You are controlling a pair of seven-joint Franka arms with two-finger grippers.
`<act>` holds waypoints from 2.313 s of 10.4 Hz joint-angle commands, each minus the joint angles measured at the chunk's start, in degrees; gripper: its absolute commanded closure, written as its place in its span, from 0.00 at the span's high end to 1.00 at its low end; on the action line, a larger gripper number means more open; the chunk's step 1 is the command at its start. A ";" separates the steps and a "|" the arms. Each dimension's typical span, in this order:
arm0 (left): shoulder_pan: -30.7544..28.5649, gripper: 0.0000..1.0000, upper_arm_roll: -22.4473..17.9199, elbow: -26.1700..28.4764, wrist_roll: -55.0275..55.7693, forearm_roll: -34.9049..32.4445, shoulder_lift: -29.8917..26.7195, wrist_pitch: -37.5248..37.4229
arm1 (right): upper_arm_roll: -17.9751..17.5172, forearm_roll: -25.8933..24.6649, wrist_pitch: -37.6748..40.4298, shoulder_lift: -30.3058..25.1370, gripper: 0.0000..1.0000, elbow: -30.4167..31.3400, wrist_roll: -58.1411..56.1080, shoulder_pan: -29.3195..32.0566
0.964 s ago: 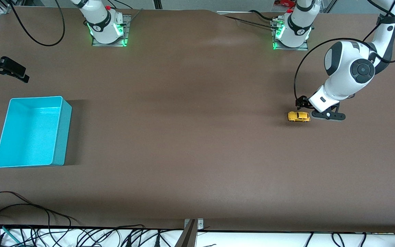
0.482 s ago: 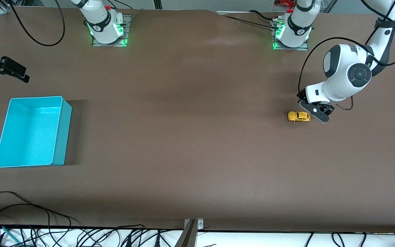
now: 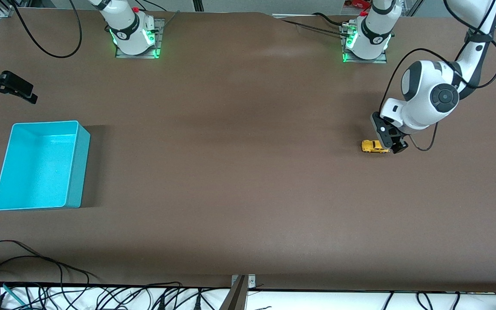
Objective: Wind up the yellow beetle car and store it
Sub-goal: 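Lower the left gripper and close it on the yellow car, then drag the held car backward along the table to wind it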
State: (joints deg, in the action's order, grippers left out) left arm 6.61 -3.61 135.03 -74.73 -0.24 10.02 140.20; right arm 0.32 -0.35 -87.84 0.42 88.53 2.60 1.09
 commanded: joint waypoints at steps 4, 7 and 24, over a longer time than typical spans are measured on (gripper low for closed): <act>-1.68 0.97 0.09 -0.11 -14.22 0.77 5.78 7.62 | -0.06 0.79 0.56 -0.16 1.00 -0.73 0.74 0.06; -1.86 0.92 0.09 -0.11 -14.57 1.03 6.41 7.81 | -0.06 0.79 0.56 -0.16 1.00 -0.73 0.74 0.06; -3.09 0.00 -0.61 -0.99 -14.22 1.12 8.95 8.60 | -0.76 0.79 0.56 -0.24 1.00 -0.73 0.48 0.06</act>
State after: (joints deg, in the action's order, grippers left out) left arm 4.39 -3.75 134.93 -87.17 -0.18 17.09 147.91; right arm -0.12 -0.34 -87.84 0.41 88.52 2.62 1.08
